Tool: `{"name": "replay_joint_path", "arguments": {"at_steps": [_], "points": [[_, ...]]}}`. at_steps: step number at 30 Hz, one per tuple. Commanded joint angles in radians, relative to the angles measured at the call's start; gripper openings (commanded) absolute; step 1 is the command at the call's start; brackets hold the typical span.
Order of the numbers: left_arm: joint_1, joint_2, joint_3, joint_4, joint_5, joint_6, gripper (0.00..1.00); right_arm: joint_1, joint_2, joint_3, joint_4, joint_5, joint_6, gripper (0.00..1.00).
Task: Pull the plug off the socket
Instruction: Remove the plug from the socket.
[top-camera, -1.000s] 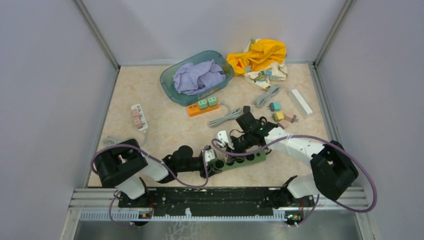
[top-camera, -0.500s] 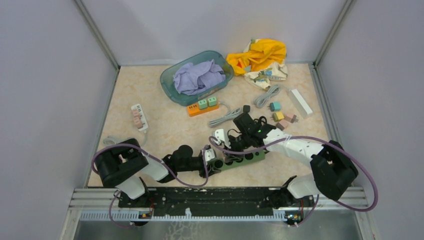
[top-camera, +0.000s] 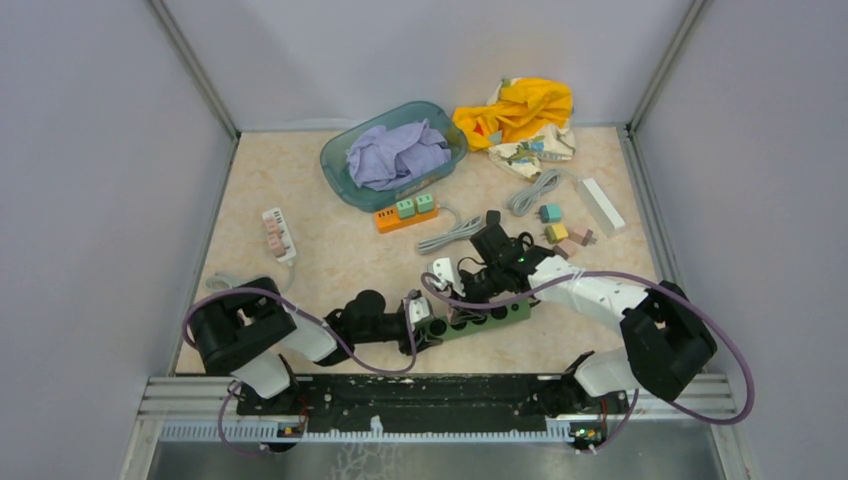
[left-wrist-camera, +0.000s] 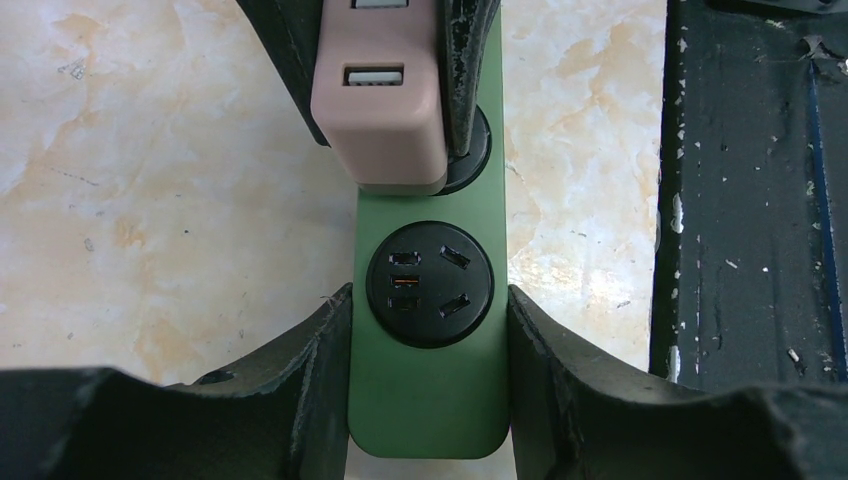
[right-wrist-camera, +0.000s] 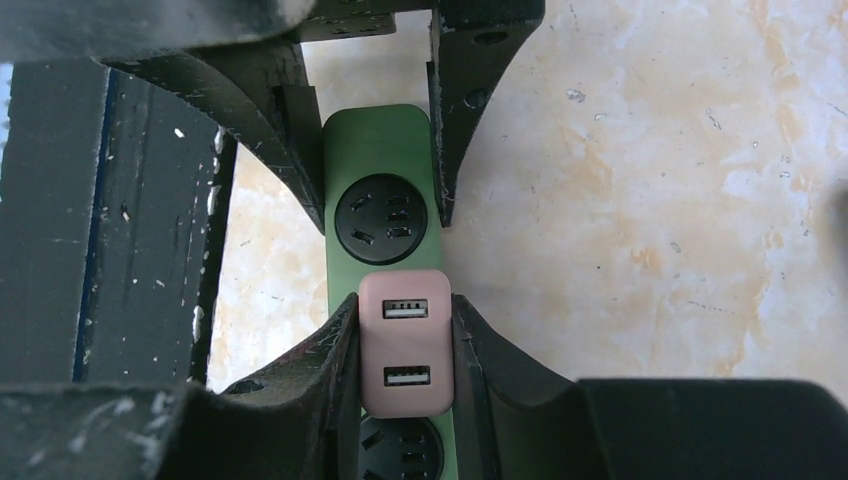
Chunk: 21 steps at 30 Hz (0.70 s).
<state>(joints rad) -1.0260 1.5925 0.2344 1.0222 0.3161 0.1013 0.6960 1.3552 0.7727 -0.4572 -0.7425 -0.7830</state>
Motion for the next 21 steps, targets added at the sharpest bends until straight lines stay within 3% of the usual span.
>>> {"name": "replay_joint_path", "arguments": {"at_steps": [1,7,10,17,21], "points": [[-0.002,0.008,0.001,-0.036,-0.01,-0.002,0.0,0.059,-0.025,0.034,0.165,-0.022,0.094,0.0],[-0.002,0.011,0.009,-0.048,-0.005,-0.003,0.01,0.088,0.003,0.036,0.265,0.073,0.211,0.0],[-0.002,0.005,0.006,-0.056,-0.008,0.002,0.01,0.084,-0.007,0.036,0.253,0.114,0.178,0.0],[0.0,-0.045,-0.008,-0.12,-0.02,0.025,0.0,0.025,-0.018,0.09,-0.06,-0.088,-0.142,0.0],[-0.001,-0.063,-0.004,-0.136,-0.019,0.027,0.0,0.048,-0.024,0.043,-0.023,-0.186,-0.162,0.0]]}}
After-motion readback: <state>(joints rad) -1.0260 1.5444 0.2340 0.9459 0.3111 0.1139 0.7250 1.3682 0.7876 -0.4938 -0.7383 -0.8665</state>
